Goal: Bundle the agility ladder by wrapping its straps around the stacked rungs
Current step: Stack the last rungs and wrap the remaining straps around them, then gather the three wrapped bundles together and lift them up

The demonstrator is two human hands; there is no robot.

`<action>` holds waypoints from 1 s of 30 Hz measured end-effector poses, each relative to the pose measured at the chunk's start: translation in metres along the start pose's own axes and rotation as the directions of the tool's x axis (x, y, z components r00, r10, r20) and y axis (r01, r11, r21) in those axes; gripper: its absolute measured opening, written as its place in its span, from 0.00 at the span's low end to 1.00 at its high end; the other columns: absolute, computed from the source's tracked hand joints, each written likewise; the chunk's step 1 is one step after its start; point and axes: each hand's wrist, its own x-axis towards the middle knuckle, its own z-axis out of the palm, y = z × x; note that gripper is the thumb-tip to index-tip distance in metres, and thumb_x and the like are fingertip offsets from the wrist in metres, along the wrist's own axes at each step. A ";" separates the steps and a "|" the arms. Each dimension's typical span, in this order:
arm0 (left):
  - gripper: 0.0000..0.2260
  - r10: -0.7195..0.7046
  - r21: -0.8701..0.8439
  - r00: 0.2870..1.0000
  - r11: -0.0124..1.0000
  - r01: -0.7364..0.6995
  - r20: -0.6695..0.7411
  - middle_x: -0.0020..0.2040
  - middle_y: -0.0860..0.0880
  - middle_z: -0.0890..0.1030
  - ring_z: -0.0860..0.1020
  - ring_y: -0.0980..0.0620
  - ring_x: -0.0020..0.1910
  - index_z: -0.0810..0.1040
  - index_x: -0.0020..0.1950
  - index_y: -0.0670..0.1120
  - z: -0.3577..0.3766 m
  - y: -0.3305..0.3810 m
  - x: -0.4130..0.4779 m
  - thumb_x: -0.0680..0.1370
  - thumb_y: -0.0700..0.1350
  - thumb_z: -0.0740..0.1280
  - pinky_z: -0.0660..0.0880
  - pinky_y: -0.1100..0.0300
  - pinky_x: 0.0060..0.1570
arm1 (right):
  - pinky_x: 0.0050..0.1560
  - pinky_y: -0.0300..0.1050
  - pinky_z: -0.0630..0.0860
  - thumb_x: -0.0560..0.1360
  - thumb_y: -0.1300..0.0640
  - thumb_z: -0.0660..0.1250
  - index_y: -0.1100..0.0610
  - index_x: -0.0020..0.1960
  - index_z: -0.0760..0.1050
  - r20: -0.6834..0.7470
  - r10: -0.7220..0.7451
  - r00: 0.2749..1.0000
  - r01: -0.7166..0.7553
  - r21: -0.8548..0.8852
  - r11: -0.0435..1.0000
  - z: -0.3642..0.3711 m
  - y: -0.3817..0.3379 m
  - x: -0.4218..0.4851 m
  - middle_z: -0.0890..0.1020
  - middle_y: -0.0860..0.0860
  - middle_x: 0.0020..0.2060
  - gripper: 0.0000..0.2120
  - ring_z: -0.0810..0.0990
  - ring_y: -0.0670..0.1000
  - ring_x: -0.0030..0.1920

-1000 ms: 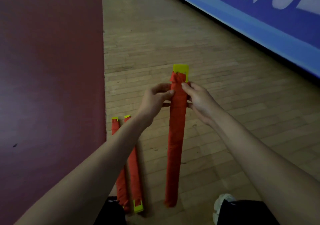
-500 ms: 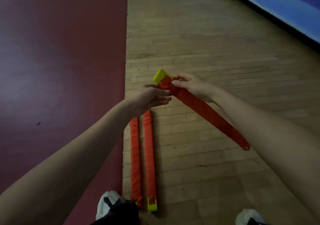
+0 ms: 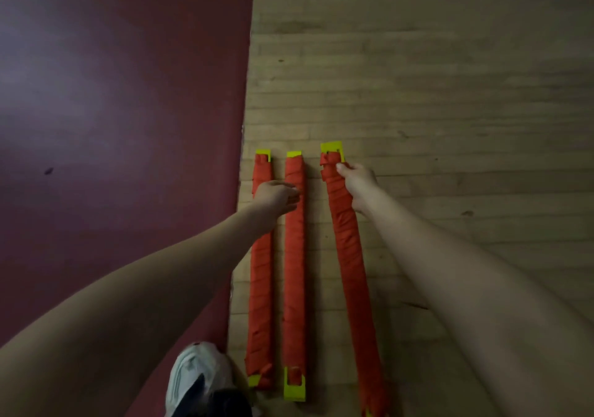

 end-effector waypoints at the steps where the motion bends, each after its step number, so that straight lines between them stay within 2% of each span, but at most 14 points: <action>1: 0.08 0.005 0.013 1.000 1.000 -0.005 -0.013 0.38 0.45 0.78 0.77 0.52 0.36 0.73 0.42 0.43 -0.001 -0.008 0.013 0.78 0.32 0.64 0.76 0.64 0.35 | 0.57 0.59 0.78 0.77 0.57 0.67 0.60 0.56 0.79 -0.018 0.009 1.000 -0.009 -0.009 1.000 0.008 0.010 0.015 0.83 0.60 0.53 0.10 0.82 0.58 0.53; 3: 0.07 0.026 0.032 0.998 0.999 -0.025 -0.048 0.39 0.46 0.77 0.77 0.52 0.37 0.74 0.44 0.43 -0.002 -0.023 0.032 0.78 0.32 0.64 0.75 0.62 0.39 | 0.58 0.61 0.77 0.75 0.56 0.69 0.60 0.52 0.80 -0.038 0.020 0.999 -0.021 -0.033 0.999 0.022 0.021 0.033 0.82 0.61 0.54 0.09 0.81 0.59 0.54; 4: 0.04 0.058 0.068 0.995 0.996 -0.053 -0.080 0.39 0.45 0.78 0.77 0.52 0.38 0.76 0.47 0.41 -0.003 -0.031 0.044 0.77 0.33 0.65 0.75 0.60 0.41 | 0.58 0.61 0.77 0.75 0.56 0.69 0.62 0.54 0.79 -0.053 0.029 0.998 -0.031 -0.030 0.999 0.030 0.024 0.039 0.82 0.61 0.55 0.11 0.81 0.59 0.55; 6: 0.08 0.145 0.192 0.979 0.974 -0.117 -0.141 0.44 0.45 0.81 0.77 0.50 0.42 0.79 0.54 0.40 -0.007 -0.046 0.067 0.76 0.34 0.68 0.75 0.57 0.46 | 0.58 0.58 0.77 0.75 0.56 0.70 0.67 0.60 0.76 -0.103 0.057 0.993 -0.060 -0.030 0.998 0.046 0.030 0.047 0.80 0.61 0.58 0.18 0.80 0.58 0.57; 9: 0.14 0.242 0.347 0.959 0.921 -0.178 -0.149 0.51 0.44 0.82 0.79 0.49 0.50 0.79 0.58 0.41 -0.009 -0.062 0.077 0.74 0.34 0.68 0.73 0.60 0.49 | 0.58 0.55 0.77 0.76 0.55 0.69 0.67 0.61 0.75 -0.139 0.067 0.988 -0.076 -0.064 0.995 0.063 0.040 0.060 0.80 0.60 0.60 0.20 0.80 0.58 0.58; 11: 0.15 0.316 0.492 0.944 0.840 -0.230 -0.098 0.54 0.44 0.82 0.79 0.46 0.55 0.79 0.59 0.42 -0.008 -0.070 0.079 0.73 0.34 0.69 0.72 0.61 0.50 | 0.59 0.52 0.76 0.77 0.53 0.68 0.66 0.63 0.74 -0.183 0.062 0.981 -0.079 -0.091 0.993 0.069 0.043 0.066 0.78 0.60 0.62 0.21 0.79 0.58 0.60; 14: 0.18 0.398 0.702 0.917 0.650 -0.293 0.015 0.60 0.44 0.77 0.76 0.45 0.58 0.80 0.59 0.44 -0.003 -0.080 0.078 0.71 0.34 0.70 0.71 0.59 0.54 | 0.60 0.50 0.75 0.77 0.50 0.67 0.64 0.64 0.74 -0.271 0.060 0.961 -0.113 -0.182 0.977 0.067 0.044 0.073 0.77 0.60 0.63 0.22 0.77 0.57 0.63; 18: 0.18 0.421 0.712 0.906 0.627 -0.317 0.032 0.61 0.43 0.76 0.76 0.43 0.58 0.80 0.60 0.43 -0.001 -0.080 0.074 0.70 0.34 0.69 0.72 0.57 0.57 | 0.59 0.48 0.75 0.76 0.52 0.69 0.63 0.63 0.75 -0.329 0.060 0.943 -0.143 -0.235 0.961 0.063 0.050 0.081 0.78 0.60 0.62 0.20 0.78 0.57 0.61; 21: 0.20 0.429 0.731 0.895 0.571 -0.374 0.123 0.64 0.43 0.75 0.73 0.45 0.64 0.78 0.63 0.41 -0.009 -0.079 0.067 0.70 0.32 0.67 0.65 0.63 0.60 | 0.66 0.49 0.69 0.78 0.49 0.65 0.62 0.66 0.73 -0.314 0.003 0.950 -0.138 -0.411 0.901 0.063 0.048 0.077 0.75 0.59 0.66 0.22 0.72 0.57 0.67; 23: 0.23 0.426 0.740 0.877 0.513 -0.436 0.222 0.68 0.42 0.74 0.70 0.46 0.68 0.75 0.66 0.39 -0.015 -0.080 0.063 0.71 0.31 0.67 0.60 0.66 0.63 | 0.70 0.50 0.63 0.79 0.46 0.63 0.62 0.68 0.70 -0.291 -0.039 0.956 -0.122 -0.514 0.849 0.058 0.043 0.068 0.71 0.60 0.69 0.25 0.66 0.58 0.71; 25: 0.27 0.415 0.743 0.870 0.488 -0.459 0.265 0.71 0.41 0.71 0.68 0.44 0.71 0.72 0.70 0.39 -0.020 -0.085 0.059 0.70 0.32 0.68 0.59 0.63 0.68 | 0.71 0.50 0.63 0.78 0.44 0.63 0.61 0.71 0.68 -0.204 -0.062 0.977 -0.061 -0.546 0.836 0.052 0.046 0.059 0.69 0.61 0.70 0.28 0.66 0.59 0.71; 27: 0.30 0.466 0.764 0.866 0.488 -0.422 0.181 0.72 0.41 0.68 0.66 0.42 0.71 0.68 0.72 0.41 -0.025 -0.095 0.048 0.71 0.36 0.69 0.59 0.55 0.71 | 0.69 0.51 0.65 0.76 0.44 0.66 0.61 0.71 0.67 -0.141 -0.079 0.987 -0.011 -0.549 0.836 0.042 0.055 0.045 0.71 0.61 0.69 0.30 0.68 0.59 0.70; 29: 0.31 0.470 0.756 0.882 0.591 -0.283 -0.038 0.72 0.41 0.67 0.64 0.41 0.71 0.64 0.74 0.42 -0.031 -0.111 0.029 0.72 0.42 0.70 0.60 0.52 0.71 | 0.68 0.50 0.67 0.75 0.47 0.68 0.62 0.70 0.67 -0.135 -0.066 0.989 -0.017 -0.539 0.842 0.026 0.072 0.018 0.72 0.60 0.68 0.30 0.70 0.59 0.69; 30: 0.33 0.412 0.721 0.897 0.670 -0.179 -0.161 0.71 0.40 0.66 0.64 0.41 0.71 0.62 0.74 0.42 -0.034 -0.120 0.018 0.72 0.45 0.71 0.61 0.51 0.70 | 0.67 0.49 0.67 0.75 0.48 0.68 0.62 0.70 0.67 -0.143 -0.058 0.988 -0.030 -0.542 0.840 0.017 0.084 0.002 0.72 0.60 0.68 0.29 0.70 0.60 0.68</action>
